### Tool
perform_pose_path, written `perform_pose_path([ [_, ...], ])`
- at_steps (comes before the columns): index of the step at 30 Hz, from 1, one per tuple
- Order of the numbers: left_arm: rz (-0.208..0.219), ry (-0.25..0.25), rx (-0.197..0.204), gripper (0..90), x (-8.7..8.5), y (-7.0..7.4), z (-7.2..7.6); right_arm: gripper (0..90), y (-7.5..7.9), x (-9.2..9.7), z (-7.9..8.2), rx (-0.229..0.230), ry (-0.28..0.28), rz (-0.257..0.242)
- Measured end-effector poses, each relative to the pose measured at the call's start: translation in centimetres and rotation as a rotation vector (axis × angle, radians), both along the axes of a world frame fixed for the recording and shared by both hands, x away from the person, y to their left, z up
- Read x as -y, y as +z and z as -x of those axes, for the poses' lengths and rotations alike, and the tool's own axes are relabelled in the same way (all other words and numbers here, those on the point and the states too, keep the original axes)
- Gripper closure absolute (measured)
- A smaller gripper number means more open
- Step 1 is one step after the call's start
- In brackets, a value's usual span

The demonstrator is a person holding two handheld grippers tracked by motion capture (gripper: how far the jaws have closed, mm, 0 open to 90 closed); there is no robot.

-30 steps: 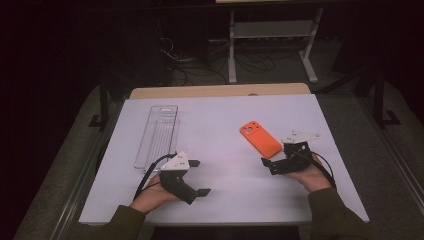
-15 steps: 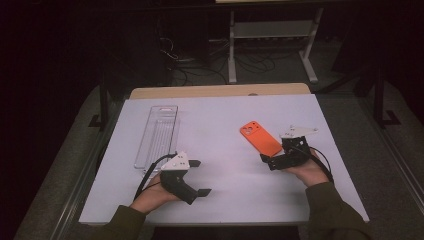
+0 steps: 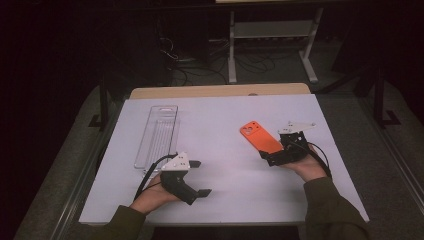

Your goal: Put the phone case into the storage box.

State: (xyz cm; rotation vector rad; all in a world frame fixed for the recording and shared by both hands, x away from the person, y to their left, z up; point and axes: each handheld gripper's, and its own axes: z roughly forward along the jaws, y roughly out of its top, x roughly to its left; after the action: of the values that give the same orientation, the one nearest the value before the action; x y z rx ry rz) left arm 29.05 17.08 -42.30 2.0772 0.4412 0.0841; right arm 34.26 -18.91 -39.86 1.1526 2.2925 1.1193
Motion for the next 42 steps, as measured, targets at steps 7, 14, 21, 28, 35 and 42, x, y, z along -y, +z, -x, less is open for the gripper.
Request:
perform_pose_path([
  [7, 0.002, 0.0, 0.003, 0.0, 0.0, 0.0, 0.0, 1.0, 0.2, 0.0, -0.6, 0.006, 0.005, 0.003],
  [14, -0.003, -0.009, 0.003, 0.0, 0.0, 0.0, 0.0, 0.8, 0.4, 0.1, -1.3, 0.013, 0.006, 0.004],
  [21, -0.008, -0.005, -0.003, 0.0, -0.1, 0.1, 0.0, 0.8, 0.4, 0.2, -2.3, 0.002, 0.005, 0.003],
  [28, -0.008, -0.006, -0.004, 0.0, -0.1, 0.1, 0.0, 0.9, 0.2, 0.0, -3.1, -0.013, 0.007, 0.005],
  [35, -0.01, -0.011, 0.0, 0.0, -0.1, 0.1, 0.0, 0.9, 0.2, -0.2, -3.7, -0.028, -0.002, -0.003],
  [42, -0.006, -0.01, -0.001, 0.0, -0.1, 0.1, 0.0, 0.9, 0.2, -0.4, -4.6, -0.039, -0.003, 0.005],
])
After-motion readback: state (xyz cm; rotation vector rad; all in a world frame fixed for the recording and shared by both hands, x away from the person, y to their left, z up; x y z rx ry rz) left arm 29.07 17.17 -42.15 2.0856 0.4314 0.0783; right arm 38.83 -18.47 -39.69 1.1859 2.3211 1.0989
